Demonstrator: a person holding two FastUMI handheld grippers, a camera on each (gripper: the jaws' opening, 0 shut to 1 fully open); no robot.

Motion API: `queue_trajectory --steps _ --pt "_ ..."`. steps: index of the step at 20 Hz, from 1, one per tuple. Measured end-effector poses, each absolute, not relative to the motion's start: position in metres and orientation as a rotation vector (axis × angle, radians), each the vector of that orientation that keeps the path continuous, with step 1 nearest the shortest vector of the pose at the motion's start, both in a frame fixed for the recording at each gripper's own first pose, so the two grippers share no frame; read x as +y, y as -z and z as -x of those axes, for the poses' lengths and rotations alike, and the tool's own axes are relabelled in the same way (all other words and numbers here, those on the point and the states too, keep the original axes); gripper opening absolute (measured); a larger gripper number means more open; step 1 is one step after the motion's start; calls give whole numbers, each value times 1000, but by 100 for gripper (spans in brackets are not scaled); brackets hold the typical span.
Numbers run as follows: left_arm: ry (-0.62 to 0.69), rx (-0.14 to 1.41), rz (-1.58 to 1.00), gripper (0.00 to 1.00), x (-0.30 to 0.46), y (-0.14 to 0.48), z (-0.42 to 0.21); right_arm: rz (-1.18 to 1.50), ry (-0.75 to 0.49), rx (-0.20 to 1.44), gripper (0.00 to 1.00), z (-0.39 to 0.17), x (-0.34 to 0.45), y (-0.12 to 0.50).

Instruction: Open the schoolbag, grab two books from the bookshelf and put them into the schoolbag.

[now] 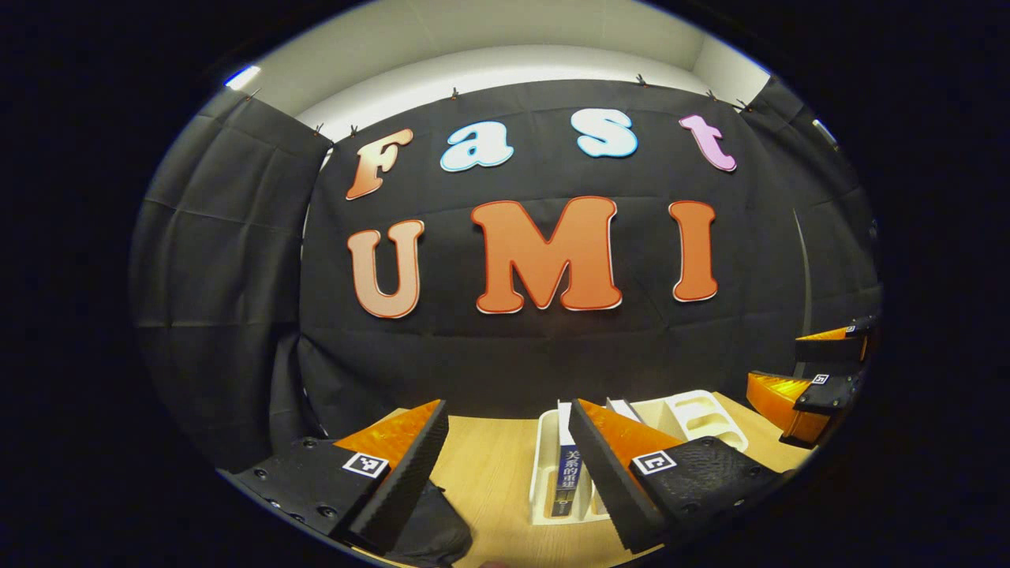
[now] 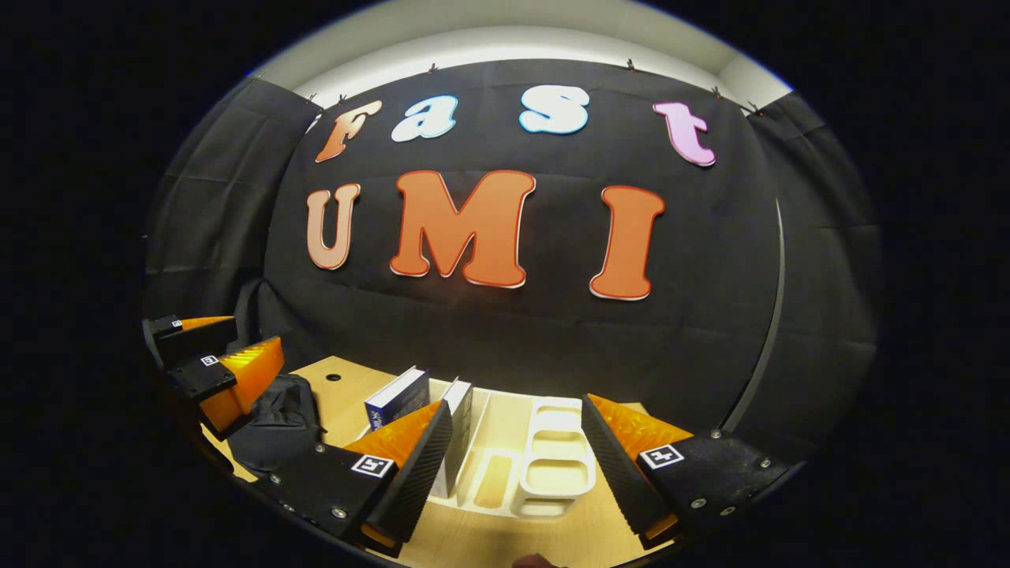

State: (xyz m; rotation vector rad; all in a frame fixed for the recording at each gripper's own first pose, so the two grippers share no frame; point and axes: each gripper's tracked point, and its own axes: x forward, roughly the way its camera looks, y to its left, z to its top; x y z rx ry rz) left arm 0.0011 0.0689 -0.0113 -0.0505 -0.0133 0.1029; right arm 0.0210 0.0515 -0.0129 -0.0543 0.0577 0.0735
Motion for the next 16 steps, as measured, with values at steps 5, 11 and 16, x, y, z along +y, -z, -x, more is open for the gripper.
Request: queue_trajectory --steps 5,11,16 --pt "-56 -7 9 96 104 20 -29 52 -6 42 97 -36 75 15" --pt "27 -5 -4 96 141 19 -72 34 103 67 97 -44 92 5" --pt "75 -29 12 96 142 17 -85 77 152 64 97 -45 91 -1"
